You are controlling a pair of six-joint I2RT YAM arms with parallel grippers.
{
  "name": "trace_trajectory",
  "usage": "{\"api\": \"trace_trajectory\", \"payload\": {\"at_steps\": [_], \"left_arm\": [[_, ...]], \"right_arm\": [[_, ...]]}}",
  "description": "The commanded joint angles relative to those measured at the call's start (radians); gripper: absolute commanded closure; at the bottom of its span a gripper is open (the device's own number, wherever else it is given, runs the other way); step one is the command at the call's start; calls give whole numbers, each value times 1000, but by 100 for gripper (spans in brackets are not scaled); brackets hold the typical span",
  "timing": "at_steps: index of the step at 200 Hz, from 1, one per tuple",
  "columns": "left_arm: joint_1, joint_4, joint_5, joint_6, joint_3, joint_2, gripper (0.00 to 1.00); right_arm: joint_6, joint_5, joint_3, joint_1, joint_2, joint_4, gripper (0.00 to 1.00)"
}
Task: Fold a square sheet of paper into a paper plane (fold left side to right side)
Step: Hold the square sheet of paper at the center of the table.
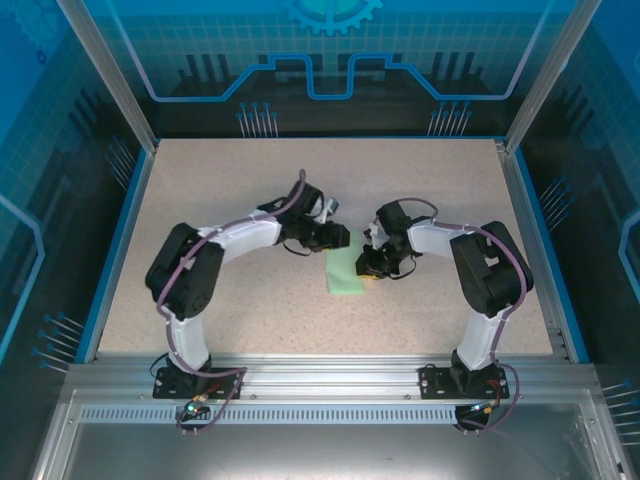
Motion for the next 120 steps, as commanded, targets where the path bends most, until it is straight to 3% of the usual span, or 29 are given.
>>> {"api": "trace_trajectory", "payload": {"at_steps": [1, 53, 83, 120], "left_arm": [[-3, 32, 5, -32, 24, 70, 55], [-10, 3, -30, -8, 25, 120, 56], [-15, 12, -30, -12, 9, 122, 56], [-20, 9, -32, -9, 10, 120, 56]], "right_arm": [[8, 64, -62, 33, 68, -19, 83], [13, -8, -70, 21, -54, 37, 83], [0, -59, -24, -47, -142, 22, 83], [22, -119, 101, -103, -63, 55, 87]]}}
